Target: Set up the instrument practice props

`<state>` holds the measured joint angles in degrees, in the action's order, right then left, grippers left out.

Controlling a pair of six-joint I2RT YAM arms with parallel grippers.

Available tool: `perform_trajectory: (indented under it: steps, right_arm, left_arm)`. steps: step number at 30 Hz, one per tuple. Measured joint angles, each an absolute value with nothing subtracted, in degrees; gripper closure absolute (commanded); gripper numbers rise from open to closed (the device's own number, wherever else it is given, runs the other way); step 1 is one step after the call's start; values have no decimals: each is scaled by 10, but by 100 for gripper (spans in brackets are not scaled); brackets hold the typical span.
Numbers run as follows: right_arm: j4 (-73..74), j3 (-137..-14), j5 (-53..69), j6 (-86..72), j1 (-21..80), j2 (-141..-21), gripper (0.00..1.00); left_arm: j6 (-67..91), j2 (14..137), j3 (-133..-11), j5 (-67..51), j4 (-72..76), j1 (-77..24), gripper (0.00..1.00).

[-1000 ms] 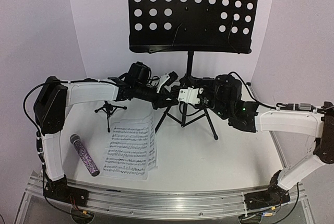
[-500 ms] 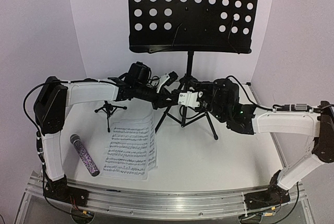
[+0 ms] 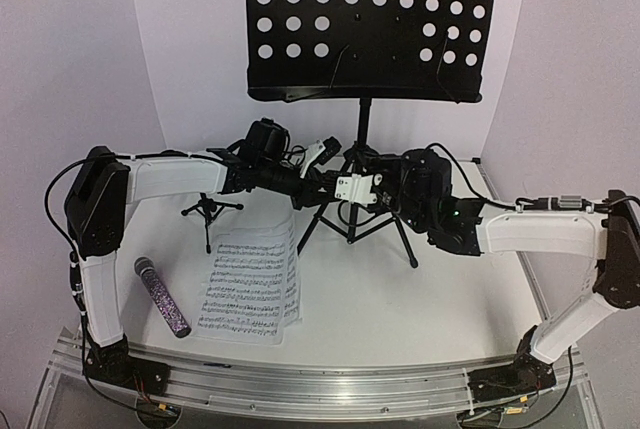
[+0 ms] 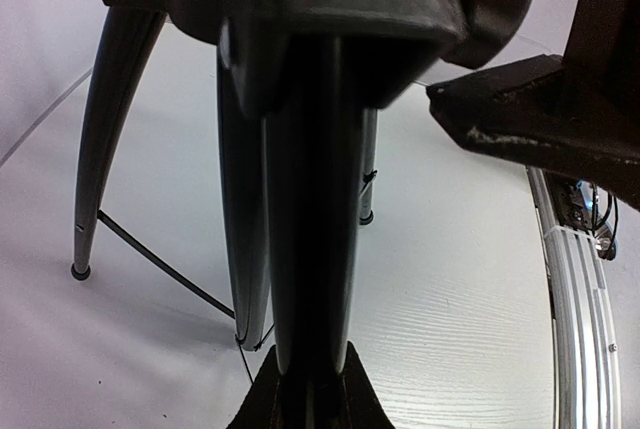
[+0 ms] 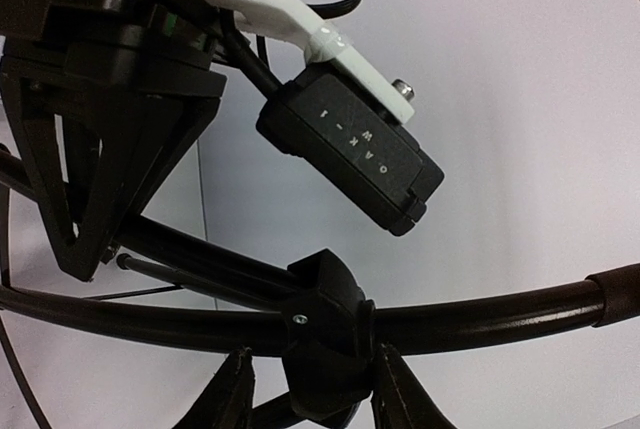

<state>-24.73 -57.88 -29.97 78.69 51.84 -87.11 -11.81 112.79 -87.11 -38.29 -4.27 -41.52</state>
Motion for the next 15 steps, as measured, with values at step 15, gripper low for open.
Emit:
perform_trajectory:
  steps: [15]
  right_arm:
    - [-257, -585, -318, 763, 522, -875, 100]
  left_arm:
    - [-118, 1128, -871, -384, -43, -414, 100]
